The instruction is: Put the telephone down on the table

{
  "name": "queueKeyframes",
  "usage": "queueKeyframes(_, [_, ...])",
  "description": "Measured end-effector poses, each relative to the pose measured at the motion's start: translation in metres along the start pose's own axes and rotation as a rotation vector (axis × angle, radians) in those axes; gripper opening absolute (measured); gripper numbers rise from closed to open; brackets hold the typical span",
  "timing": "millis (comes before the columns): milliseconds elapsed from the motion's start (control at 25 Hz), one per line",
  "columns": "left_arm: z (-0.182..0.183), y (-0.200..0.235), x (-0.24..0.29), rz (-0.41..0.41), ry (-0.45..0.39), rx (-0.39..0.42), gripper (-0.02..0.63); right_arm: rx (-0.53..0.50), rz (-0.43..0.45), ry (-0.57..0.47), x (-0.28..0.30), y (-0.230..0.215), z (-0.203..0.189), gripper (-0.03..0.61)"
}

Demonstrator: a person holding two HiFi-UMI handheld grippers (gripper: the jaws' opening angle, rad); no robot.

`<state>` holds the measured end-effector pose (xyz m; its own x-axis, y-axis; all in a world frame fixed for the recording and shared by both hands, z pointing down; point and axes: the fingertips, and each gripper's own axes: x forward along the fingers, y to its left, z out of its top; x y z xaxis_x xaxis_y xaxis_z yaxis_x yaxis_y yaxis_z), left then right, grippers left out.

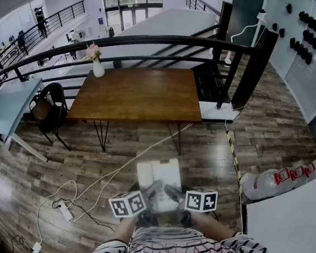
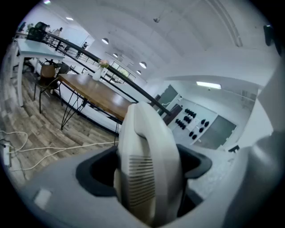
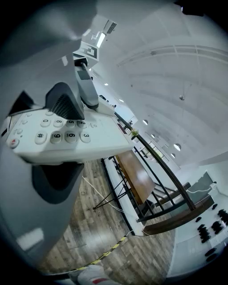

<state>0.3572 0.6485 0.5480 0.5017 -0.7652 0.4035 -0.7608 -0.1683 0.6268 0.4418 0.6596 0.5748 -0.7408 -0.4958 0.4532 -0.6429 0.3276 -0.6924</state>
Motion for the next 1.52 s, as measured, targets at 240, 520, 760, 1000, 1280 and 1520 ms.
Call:
queueKeyframes(240, [0.006,0.003,0.002,-0.005,-0.011,-0.001,0.413,-0.01,0.005,-0.005,0.005,0.001,0.006,0.304])
queueKeyframes(520, [0.041,0.04,0.014,-0.011,-0.021,-0.008,0.413,-0.014,-0.009,0.0,0.053,0.011,0.028,0.305])
queueKeyframes(760, [0.118,0.107,0.018,-0.016,-0.026,0.001,0.413,-0.02,-0.003,-0.003,0.14,0.047,0.066,0.305])
queueKeyframes(1000, [0.203,0.181,0.019,-0.011,-0.025,0.006,0.413,-0.014,0.001,-0.004,0.236,0.091,0.106,0.305])
queueKeyframes(1280, [0.286,0.262,0.01,0.002,-0.042,0.009,0.413,-0.026,0.023,-0.009,0.337,0.14,0.14,0.304])
queueKeyframes(1520, [0.331,0.3,0.018,0.018,-0.055,0.004,0.413,-0.026,0.035,-0.004,0.389,0.155,0.166,0.304])
